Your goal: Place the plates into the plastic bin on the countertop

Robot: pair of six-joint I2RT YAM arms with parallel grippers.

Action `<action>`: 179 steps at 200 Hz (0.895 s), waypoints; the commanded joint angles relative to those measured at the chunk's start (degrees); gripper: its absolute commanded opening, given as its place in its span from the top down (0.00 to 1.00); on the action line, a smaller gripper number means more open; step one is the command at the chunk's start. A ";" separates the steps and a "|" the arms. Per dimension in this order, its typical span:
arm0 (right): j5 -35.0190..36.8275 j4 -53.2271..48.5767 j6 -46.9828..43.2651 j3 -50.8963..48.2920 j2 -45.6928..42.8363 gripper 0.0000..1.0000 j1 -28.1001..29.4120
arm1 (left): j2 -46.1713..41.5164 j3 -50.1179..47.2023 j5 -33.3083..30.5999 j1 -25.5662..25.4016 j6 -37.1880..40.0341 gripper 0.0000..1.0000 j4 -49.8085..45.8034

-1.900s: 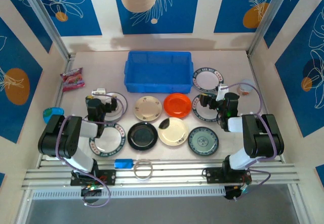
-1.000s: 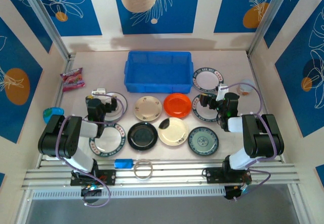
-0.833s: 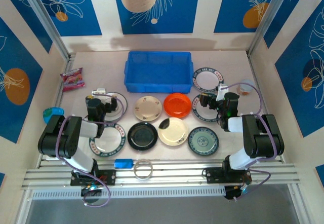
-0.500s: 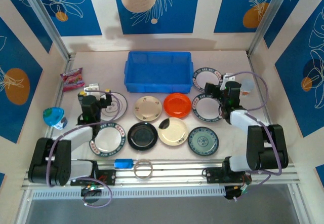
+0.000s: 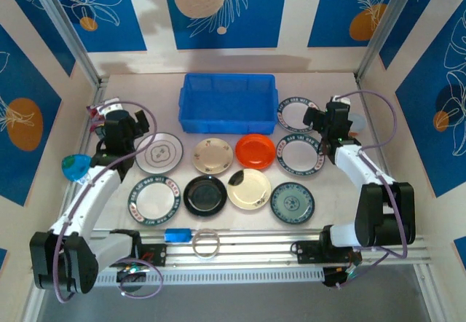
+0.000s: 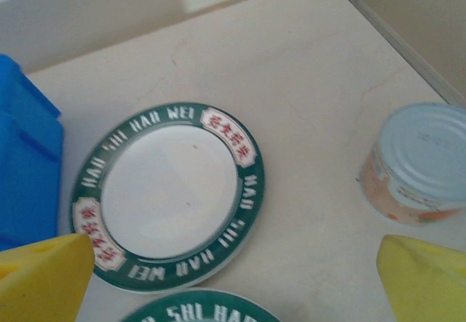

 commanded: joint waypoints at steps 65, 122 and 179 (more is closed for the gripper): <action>-25.58 -16.68 12.00 26.42 20.03 0.16 -6.18 | 8.04 14.25 36.64 -1.66 -10.52 0.00 -4.04; -30.06 -18.62 14.01 28.96 26.56 0.30 -11.70 | 14.02 18.11 40.64 -7.67 -10.72 0.01 -1.95; -35.04 -20.31 14.95 26.94 30.09 0.38 -14.44 | 18.28 19.02 41.82 -10.57 -11.48 0.02 0.88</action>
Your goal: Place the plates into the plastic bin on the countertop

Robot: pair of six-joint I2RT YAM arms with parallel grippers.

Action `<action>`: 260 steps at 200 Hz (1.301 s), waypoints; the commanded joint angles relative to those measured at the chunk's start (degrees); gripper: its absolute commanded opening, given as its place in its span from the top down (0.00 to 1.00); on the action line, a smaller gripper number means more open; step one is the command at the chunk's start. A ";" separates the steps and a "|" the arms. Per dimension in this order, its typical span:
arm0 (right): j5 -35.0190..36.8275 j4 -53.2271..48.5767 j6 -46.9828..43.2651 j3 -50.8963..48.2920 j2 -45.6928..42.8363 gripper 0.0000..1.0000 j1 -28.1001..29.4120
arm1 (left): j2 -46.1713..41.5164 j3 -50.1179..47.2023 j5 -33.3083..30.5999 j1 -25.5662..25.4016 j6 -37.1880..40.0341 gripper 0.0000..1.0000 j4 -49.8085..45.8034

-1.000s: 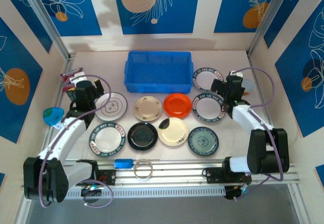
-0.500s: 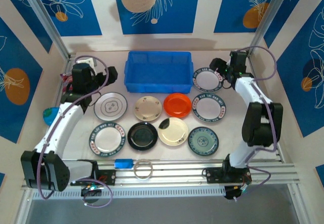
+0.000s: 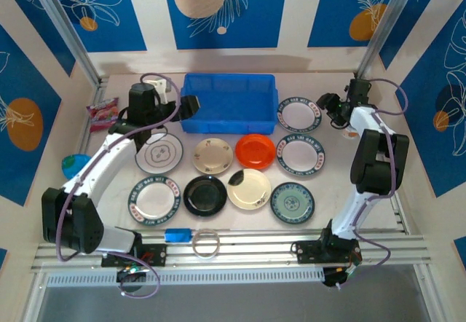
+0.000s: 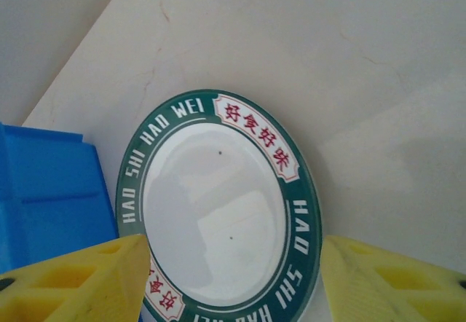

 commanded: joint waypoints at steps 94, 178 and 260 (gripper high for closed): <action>-0.06 -10.23 0.47 1.88 6.51 0.43 1.02 | 1.71 2.11 1.30 -1.87 -0.47 0.01 2.24; 0.18 -12.75 1.10 5.82 10.00 0.54 2.51 | 2.84 1.14 1.21 -1.92 -0.11 0.02 3.16; -0.38 -15.04 2.12 10.67 14.75 0.57 3.85 | 5.31 1.58 2.44 -1.92 -0.12 0.02 4.08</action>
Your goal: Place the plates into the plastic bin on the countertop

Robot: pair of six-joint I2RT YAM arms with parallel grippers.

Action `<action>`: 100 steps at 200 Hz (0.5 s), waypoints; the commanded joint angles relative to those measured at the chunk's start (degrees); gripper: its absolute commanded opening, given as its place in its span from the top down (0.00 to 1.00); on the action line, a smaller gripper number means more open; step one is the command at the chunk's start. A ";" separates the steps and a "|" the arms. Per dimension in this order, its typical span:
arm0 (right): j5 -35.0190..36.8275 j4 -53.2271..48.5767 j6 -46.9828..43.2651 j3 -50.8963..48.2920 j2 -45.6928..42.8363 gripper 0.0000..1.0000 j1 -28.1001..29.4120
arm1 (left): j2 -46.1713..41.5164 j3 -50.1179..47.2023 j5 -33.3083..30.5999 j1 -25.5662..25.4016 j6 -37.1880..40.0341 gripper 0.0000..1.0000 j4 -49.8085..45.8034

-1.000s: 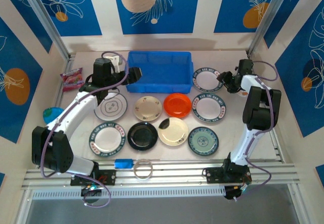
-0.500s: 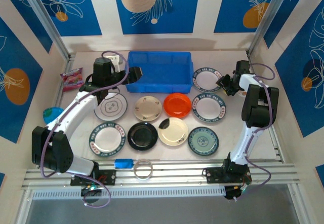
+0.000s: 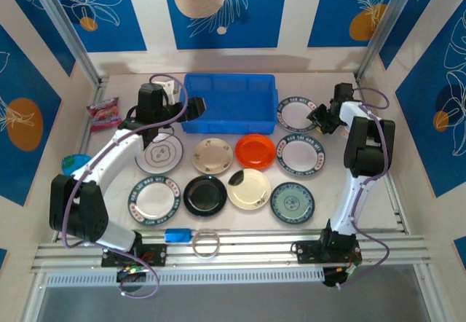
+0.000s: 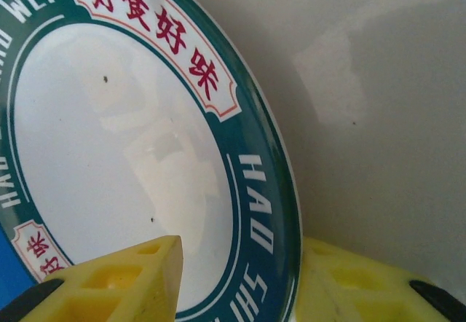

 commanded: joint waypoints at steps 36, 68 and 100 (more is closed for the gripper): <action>-1.59 -2.25 1.78 2.18 2.35 0.59 0.45 | 1.36 1.41 1.72 -0.48 0.85 0.02 1.73; -2.70 -3.11 2.13 3.35 3.60 0.85 -0.02 | 2.60 2.15 1.93 -0.50 0.85 0.02 1.97; -2.83 -2.33 2.50 2.49 3.12 0.89 -0.43 | 3.74 3.34 2.69 -0.48 1.37 0.02 1.56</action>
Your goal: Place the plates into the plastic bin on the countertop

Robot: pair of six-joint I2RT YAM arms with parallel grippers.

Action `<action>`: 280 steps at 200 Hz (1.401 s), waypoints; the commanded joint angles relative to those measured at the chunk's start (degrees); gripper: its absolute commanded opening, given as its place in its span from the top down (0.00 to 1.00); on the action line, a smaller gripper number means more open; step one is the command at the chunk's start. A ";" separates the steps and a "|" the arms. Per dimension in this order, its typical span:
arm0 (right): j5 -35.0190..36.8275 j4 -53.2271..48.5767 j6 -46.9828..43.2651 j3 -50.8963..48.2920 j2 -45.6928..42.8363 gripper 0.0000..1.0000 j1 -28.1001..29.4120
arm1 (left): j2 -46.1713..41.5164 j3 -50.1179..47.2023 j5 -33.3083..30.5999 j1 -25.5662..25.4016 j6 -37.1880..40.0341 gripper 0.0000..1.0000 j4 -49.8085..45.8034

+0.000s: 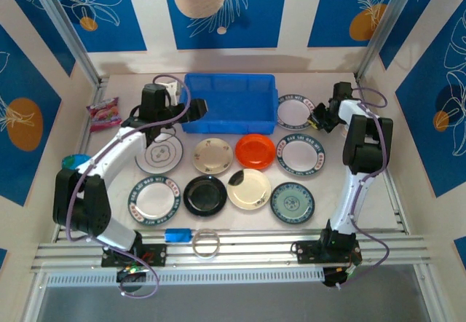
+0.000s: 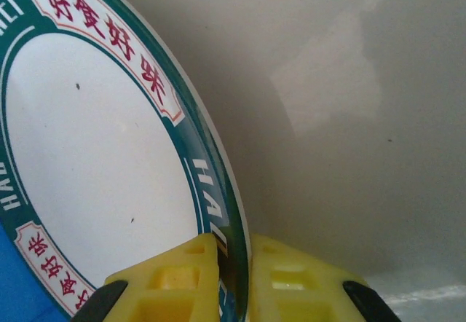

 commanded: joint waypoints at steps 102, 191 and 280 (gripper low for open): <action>14.56 -4.43 -2.19 -0.82 -10.90 1.00 0.35 | 3.21 4.76 2.64 -0.60 1.27 0.02 0.75; 18.42 -3.17 -2.43 0.14 -25.21 1.00 1.17 | 4.27 7.09 3.64 -1.36 0.98 0.07 0.33; -4.08 -1.02 -4.46 3.99 -29.88 1.00 8.95 | 7.30 9.92 14.08 -1.88 -5.77 0.07 5.39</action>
